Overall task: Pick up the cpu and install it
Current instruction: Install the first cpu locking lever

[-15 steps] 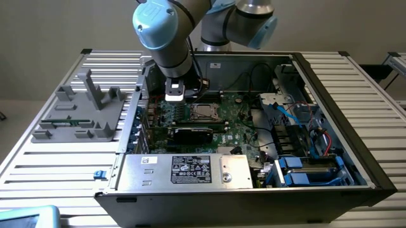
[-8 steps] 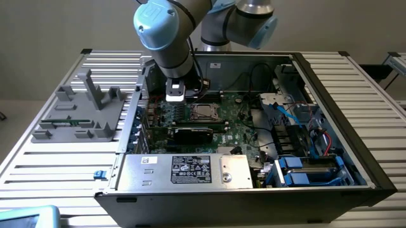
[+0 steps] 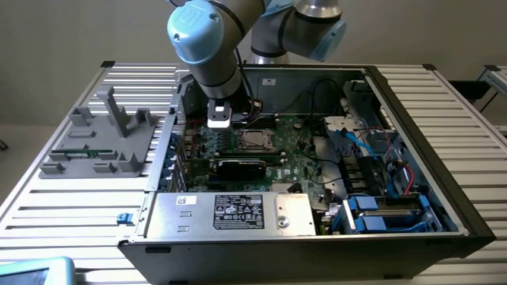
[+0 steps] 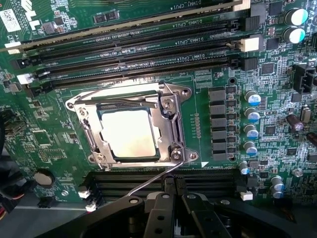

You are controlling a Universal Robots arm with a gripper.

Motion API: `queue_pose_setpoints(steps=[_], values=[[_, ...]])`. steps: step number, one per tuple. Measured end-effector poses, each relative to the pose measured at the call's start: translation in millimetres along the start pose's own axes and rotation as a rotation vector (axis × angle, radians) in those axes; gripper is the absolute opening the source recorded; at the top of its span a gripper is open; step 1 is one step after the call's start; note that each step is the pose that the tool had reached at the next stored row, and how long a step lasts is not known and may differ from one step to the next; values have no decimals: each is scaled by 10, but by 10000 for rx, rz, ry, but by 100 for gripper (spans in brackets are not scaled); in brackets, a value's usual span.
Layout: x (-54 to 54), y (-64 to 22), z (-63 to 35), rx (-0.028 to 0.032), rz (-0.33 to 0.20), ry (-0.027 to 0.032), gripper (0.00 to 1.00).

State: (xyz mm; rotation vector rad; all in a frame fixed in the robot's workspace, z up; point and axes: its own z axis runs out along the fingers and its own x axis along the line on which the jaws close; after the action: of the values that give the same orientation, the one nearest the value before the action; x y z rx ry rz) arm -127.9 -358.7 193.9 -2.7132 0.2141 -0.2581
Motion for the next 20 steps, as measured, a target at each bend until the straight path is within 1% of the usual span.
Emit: queue_pose_setpoints(steps=[7,8,13,20], values=[[3,5,5,-14,102,46,12],[3,6,7,-11,112,49,12],[14,7,15,51,151,50,12],[24,10,22,46,227,85,12]])
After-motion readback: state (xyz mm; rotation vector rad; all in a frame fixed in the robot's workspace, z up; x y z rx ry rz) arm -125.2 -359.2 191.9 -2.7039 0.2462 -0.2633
